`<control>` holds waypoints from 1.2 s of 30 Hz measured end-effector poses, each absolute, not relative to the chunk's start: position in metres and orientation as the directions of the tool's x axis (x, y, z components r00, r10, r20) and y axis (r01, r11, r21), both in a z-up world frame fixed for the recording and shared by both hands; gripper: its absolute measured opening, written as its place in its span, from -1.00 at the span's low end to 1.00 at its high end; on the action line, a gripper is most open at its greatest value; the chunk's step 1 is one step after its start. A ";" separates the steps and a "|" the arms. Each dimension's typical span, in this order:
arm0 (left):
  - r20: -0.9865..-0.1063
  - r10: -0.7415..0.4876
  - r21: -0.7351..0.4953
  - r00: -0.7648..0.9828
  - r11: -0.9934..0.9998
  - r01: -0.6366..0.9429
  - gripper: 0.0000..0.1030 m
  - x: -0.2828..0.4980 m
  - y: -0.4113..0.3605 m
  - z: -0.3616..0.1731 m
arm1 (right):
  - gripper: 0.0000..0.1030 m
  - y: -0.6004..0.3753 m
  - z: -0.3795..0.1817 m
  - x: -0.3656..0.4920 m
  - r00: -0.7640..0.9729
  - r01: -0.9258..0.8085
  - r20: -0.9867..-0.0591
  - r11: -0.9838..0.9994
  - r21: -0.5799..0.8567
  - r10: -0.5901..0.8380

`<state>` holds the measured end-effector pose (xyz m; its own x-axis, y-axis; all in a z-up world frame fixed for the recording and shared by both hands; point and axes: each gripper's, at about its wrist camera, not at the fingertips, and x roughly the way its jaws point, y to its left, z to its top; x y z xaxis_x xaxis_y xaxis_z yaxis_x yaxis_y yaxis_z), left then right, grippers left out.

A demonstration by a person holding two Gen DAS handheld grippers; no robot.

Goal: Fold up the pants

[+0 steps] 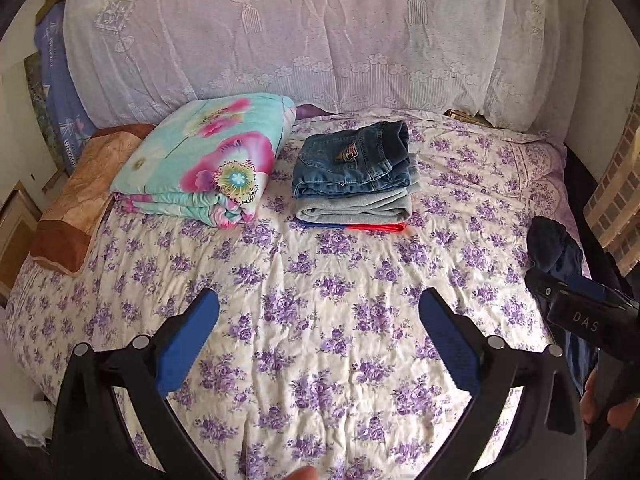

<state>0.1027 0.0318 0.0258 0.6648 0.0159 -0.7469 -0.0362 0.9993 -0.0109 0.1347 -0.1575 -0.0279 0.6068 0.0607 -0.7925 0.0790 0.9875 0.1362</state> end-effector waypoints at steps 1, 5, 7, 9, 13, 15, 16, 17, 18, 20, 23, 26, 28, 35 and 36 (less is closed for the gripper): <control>-0.739 0.021 -0.010 0.673 0.999 -0.042 0.89 0.096 0.032 0.029 | 0.72 -0.157 -0.024 0.129 0.613 0.070 -0.788 0.988 0.135 0.064; -0.721 0.037 -0.006 0.692 0.998 -0.060 0.89 0.081 0.034 0.038 | 0.72 -0.150 -0.009 0.112 0.636 0.026 -0.769 0.994 0.109 0.068; -0.713 0.044 -0.010 0.699 0.997 -0.072 0.89 0.076 0.036 0.043 | 0.72 -0.146 -0.004 0.107 0.643 0.006 -0.762 0.995 0.101 0.073; -0.708 0.045 -0.012 0.705 0.997 -0.076 0.89 0.073 0.036 0.046 | 0.73 -0.142 0.000 0.102 0.651 -0.012 -0.755 0.995 0.100 0.084; -0.703 0.051 -0.003 0.709 0.997 -0.075 0.89 0.070 0.035 0.050 | 0.73 -0.133 0.004 0.096 0.658 -0.043 -0.746 0.995 0.094 0.099; -0.702 0.057 0.003 0.710 0.997 -0.077 0.89 0.069 0.035 0.051 | 0.73 -0.127 0.006 0.095 0.660 -0.058 -0.743 0.994 0.094 0.108; -0.702 0.059 0.005 0.710 0.997 -0.078 0.89 0.069 0.035 0.052 | 0.73 -0.125 0.006 0.094 0.661 -0.064 -0.742 0.994 0.091 0.110; -0.702 0.060 0.006 0.710 0.997 -0.079 0.89 0.069 0.036 0.052 | 0.73 -0.122 0.007 0.094 0.663 -0.069 -0.741 0.994 0.087 0.111; -0.703 0.060 0.005 0.709 0.997 -0.079 0.89 0.070 0.036 0.052 | 0.73 -0.120 0.008 0.094 0.664 -0.076 -0.740 0.994 0.082 0.111; -0.706 0.059 0.005 0.705 0.997 -0.078 0.89 0.072 0.037 0.051 | 0.73 -0.115 0.008 0.094 0.665 -0.083 -0.739 0.994 0.071 0.108; -0.711 0.055 0.002 0.701 0.997 -0.076 0.89 0.074 0.038 0.050 | 0.73 -0.111 0.008 0.095 0.663 -0.090 -0.741 0.994 0.061 0.106; -0.712 0.054 0.002 0.700 0.997 -0.076 0.89 0.074 0.038 0.050 | 0.73 -0.109 0.007 0.097 0.660 -0.092 -0.744 0.994 0.059 0.105; -0.712 0.053 0.000 0.700 0.997 -0.076 0.89 0.075 0.039 0.050 | 0.73 -0.109 0.006 0.096 0.661 -0.092 -0.743 0.994 0.062 0.107; -0.713 0.054 0.001 0.699 0.997 -0.076 0.89 0.079 0.040 0.049 | 0.73 -0.106 -0.001 0.100 0.646 -0.102 -0.755 0.993 0.061 0.112; -0.713 0.052 -0.002 0.699 0.997 -0.076 0.89 0.079 0.041 0.049 | 0.73 -0.106 -0.002 0.100 0.645 -0.102 -0.756 0.993 0.061 0.113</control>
<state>0.0794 0.0406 0.0490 0.6994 0.0517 -0.7129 -0.0758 0.9971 -0.0021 0.0996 -0.1056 -0.0017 0.6449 0.1126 -0.7559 -0.1020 0.9929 0.0608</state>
